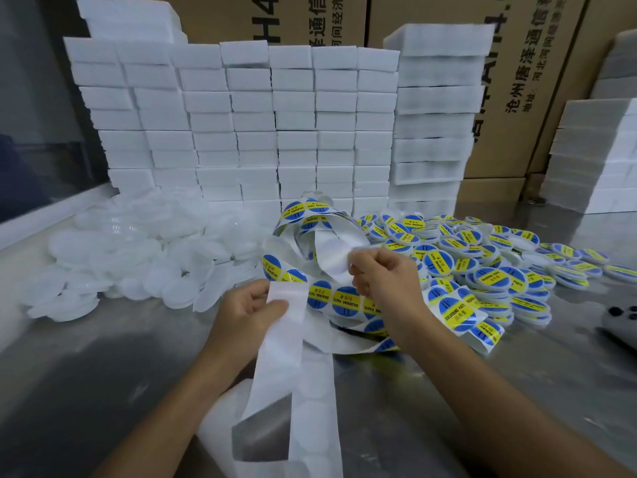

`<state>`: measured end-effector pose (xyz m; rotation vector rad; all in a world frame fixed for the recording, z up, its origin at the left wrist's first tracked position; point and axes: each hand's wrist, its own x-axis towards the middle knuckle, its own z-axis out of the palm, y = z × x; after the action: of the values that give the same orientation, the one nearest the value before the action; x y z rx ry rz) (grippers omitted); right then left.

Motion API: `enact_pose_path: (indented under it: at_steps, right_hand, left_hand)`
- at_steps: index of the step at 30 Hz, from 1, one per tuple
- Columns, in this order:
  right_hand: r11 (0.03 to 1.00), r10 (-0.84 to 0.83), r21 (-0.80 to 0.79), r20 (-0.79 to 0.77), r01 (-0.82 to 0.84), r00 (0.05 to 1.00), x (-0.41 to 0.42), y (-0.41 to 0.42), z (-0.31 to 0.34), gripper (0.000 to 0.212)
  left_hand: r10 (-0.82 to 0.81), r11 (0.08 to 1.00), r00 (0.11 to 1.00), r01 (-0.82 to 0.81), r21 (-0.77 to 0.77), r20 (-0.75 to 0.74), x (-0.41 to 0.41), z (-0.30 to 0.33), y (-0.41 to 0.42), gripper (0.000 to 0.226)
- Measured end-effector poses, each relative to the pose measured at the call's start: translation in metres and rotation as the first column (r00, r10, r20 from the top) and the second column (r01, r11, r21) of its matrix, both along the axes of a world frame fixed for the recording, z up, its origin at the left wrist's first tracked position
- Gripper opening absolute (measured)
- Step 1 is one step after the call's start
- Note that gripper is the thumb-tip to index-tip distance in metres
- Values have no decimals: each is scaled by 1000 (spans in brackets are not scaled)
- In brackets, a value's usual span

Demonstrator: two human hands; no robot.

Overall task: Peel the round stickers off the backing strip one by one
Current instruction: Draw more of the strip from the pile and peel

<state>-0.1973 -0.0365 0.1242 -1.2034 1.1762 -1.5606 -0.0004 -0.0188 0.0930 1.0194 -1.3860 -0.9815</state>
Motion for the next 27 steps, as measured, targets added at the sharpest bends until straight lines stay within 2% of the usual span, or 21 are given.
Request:
enact_pose_path:
  at_steps: [2, 4, 5, 7, 8, 10, 13, 18, 22, 23, 25, 27]
  right_hand:
    - [996, 9, 88, 158, -23, 987, -3, -1, 2, 11]
    - [995, 0, 97, 230, -23, 973, -3, -1, 3, 7]
    - [996, 2, 85, 239, -23, 971, -3, -1, 3, 7]
    - [998, 12, 51, 228, -25, 974, -1, 1, 4, 15]
    - [999, 17, 32, 218, -24, 976, -1, 2, 4, 18]
    - [1000, 25, 2, 207, -26, 978, 0, 4, 5, 18]
    - [1000, 23, -23, 157, -20, 987, 1, 3, 5, 12]
    - [994, 19, -108, 56, -13, 998, 2, 4, 4, 16]
    - [988, 30, -151, 49, -22, 998, 3, 5, 3, 9]
    - [987, 24, -161, 52, -15, 998, 3, 5, 3, 7]
    - [984, 20, -178, 60, -9, 998, 2, 4, 2, 19]
    - [986, 8, -167, 46, 0, 999, 2, 3, 1, 29]
  left_hand:
    - [155, 988, 986, -155, -1, -53, 9, 0, -7, 26]
    - [368, 929, 927, -370, -13, -65, 22, -3, -14, 39]
    - [479, 877, 878, -478, -57, 8, 30, -5, -16, 41]
    - [648, 759, 688, -621, -198, 326, 47, -12, -21, 29]
    - [658, 736, 583, -632, -243, 476, 53, -14, -21, 20]
    - [569, 757, 449, -613, -226, 689, 61, -18, -25, 30]
    - [529, 750, 342, -616, -239, 776, 67, -21, -28, 31]
    - [543, 748, 281, -590, -303, 792, 69, -20, -27, 27]
    - [572, 738, 250, -572, -357, 781, 68, -19, -28, 19]
    - [589, 730, 251, -573, -372, 768, 67, -19, -28, 21]
    - [629, 712, 270, -576, -401, 729, 66, -21, -29, 22]
    - [671, 700, 338, -582, -414, 659, 64, -21, -29, 17]
